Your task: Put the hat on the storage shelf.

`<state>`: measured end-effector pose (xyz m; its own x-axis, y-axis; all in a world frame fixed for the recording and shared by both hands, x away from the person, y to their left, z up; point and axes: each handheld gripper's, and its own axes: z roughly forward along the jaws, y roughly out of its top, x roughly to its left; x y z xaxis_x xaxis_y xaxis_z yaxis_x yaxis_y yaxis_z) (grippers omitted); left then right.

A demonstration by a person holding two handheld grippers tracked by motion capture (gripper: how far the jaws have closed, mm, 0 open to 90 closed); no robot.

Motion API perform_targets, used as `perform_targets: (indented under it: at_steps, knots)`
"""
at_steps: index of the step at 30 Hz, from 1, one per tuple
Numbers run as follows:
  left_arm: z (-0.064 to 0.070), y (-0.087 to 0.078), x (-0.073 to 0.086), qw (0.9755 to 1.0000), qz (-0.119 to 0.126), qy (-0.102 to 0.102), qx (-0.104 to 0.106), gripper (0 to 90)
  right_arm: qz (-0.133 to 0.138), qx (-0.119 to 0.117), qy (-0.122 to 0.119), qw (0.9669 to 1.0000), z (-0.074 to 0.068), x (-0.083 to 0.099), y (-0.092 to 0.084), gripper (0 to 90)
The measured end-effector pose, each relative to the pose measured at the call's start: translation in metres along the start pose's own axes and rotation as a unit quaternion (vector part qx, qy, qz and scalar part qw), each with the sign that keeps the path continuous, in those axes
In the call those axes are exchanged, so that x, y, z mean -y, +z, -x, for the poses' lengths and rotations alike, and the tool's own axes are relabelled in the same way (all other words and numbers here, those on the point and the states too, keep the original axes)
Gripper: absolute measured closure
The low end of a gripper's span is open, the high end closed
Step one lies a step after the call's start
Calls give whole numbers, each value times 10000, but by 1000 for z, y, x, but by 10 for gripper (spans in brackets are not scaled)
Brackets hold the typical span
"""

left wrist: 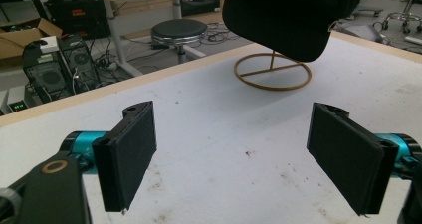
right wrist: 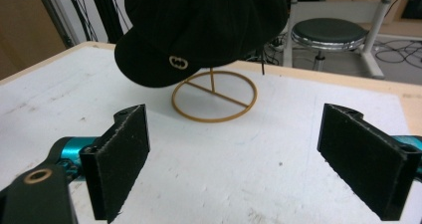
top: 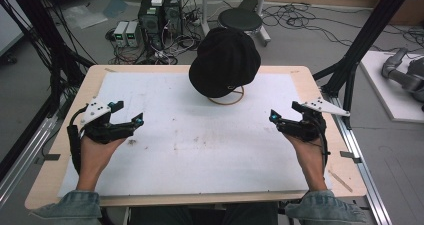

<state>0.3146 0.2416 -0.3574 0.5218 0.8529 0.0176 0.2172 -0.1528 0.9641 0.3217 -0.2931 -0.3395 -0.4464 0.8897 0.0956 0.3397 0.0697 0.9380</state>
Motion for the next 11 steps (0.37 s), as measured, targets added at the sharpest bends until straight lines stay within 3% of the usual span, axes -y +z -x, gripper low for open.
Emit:
perform_targets:
  at_steps: [11]
  knots:
    - [1, 1, 1, 10000, -39, -2, -8, 198, 3, -40, -12, 10000, -2, 3, 0, 129]
